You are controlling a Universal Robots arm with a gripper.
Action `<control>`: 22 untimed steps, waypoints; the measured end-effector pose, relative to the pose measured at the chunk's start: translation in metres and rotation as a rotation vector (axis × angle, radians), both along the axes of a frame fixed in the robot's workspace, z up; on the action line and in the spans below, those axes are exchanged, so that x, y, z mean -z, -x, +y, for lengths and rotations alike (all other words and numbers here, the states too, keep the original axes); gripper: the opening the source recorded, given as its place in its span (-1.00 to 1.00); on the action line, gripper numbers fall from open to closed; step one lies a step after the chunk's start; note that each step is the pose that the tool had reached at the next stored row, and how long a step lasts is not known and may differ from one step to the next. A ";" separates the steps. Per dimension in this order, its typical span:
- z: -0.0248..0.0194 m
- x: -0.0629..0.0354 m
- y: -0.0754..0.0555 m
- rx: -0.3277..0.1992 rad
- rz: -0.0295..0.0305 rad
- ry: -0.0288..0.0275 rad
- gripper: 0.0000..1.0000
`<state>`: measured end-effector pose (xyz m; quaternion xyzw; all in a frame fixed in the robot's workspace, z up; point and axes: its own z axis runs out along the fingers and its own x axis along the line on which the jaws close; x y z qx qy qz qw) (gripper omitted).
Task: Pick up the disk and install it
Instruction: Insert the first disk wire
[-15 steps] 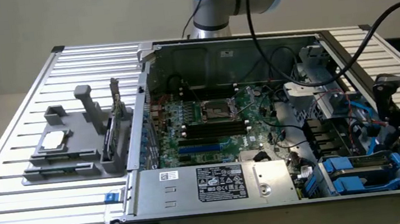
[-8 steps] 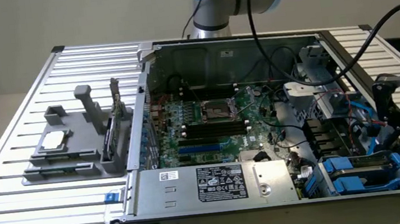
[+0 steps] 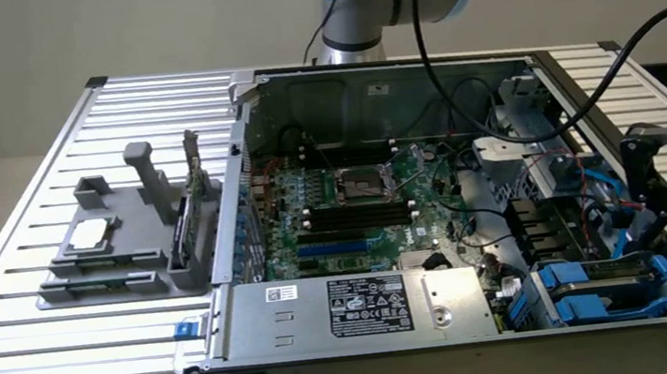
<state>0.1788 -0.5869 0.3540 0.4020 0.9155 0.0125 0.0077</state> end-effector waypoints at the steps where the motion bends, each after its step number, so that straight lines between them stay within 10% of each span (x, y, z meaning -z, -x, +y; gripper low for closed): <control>1: 0.0002 0.0004 0.000 0.000 0.0000 -0.0008 -0.47; 22: 0.0073 0.0092 0.000 0.005 0.0000 -0.0063 -0.47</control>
